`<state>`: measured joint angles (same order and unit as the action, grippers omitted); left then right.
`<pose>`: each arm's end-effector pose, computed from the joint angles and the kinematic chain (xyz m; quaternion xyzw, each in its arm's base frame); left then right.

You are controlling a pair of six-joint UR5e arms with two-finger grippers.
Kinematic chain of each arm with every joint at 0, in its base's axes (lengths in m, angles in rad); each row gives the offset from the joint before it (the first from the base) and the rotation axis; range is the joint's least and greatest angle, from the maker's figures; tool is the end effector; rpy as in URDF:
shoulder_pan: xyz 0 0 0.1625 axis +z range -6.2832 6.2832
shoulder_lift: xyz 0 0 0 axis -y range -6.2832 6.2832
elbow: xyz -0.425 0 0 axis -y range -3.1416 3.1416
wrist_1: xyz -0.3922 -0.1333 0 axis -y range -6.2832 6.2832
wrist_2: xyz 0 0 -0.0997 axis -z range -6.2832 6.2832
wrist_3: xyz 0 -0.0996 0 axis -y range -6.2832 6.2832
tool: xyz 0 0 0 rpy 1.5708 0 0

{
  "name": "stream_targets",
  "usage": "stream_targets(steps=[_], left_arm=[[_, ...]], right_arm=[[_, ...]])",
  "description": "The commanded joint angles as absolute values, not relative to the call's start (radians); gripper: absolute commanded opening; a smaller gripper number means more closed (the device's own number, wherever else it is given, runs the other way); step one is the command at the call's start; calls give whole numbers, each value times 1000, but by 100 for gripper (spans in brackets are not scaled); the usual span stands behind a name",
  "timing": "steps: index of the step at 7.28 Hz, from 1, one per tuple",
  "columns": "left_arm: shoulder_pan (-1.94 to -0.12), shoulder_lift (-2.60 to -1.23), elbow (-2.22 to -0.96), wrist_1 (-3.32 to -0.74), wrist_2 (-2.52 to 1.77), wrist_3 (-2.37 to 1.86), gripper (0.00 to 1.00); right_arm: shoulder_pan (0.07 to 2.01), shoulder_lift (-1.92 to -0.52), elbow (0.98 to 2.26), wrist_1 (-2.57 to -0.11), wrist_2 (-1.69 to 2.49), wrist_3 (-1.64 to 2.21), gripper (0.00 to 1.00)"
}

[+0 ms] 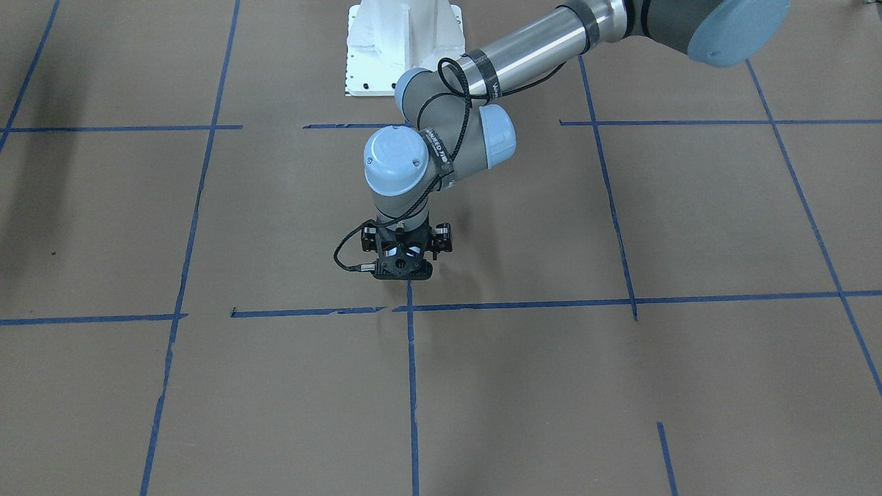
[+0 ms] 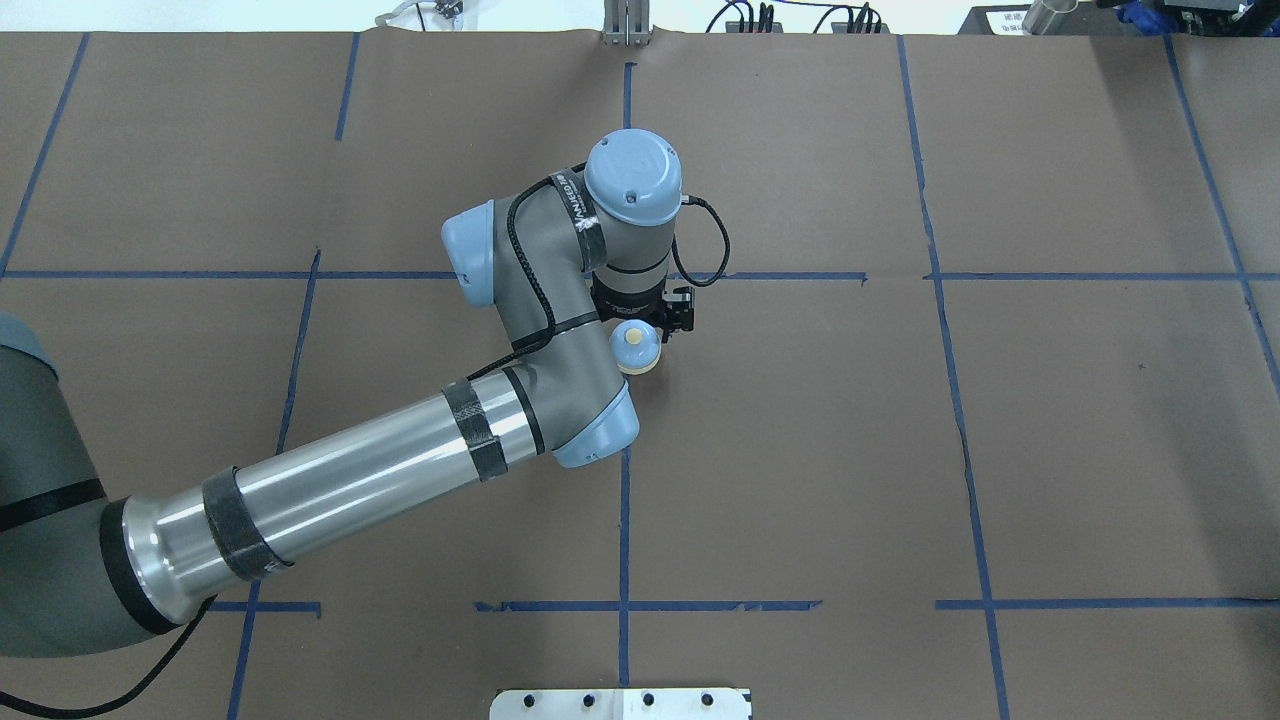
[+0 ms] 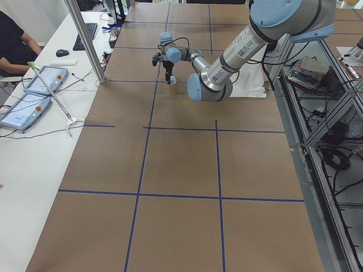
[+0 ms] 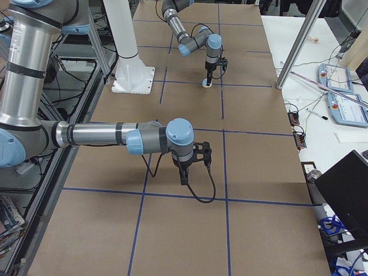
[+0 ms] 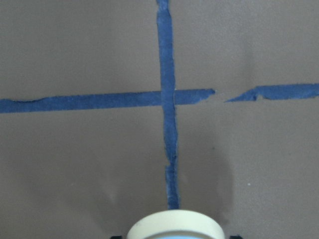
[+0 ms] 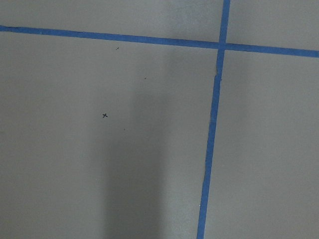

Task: Place and press bell with both arms
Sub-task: 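Lower the bell onto the tape crossing and open the left gripper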

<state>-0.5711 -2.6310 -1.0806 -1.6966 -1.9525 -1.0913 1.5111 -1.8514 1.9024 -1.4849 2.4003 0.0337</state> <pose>0.6520 -0.5332 0.1656 0.0136 0.3790 0.0223 0.9250 0.0369 -0.3848 0.6039 0.0438 -0.4045 -0.0394 0.9126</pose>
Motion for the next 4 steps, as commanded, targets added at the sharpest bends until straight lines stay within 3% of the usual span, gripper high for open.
stream_targets(steps=[1, 2, 4], left_arm=[[-624, -2629, -1098, -1710, -1957, -1095, 100], [-664, -2606, -1151, -1710, -1959, -1094, 100], [-737, -2413, -1451, -1709, -1988, -1092, 100]], right_arm=[[1511, -1850, 1902, -1485, 2401, 35, 100], [1511, -1844, 1907, -1485, 2402, 40, 100], [1450, -1792, 1911, -1412, 2433, 221, 100]])
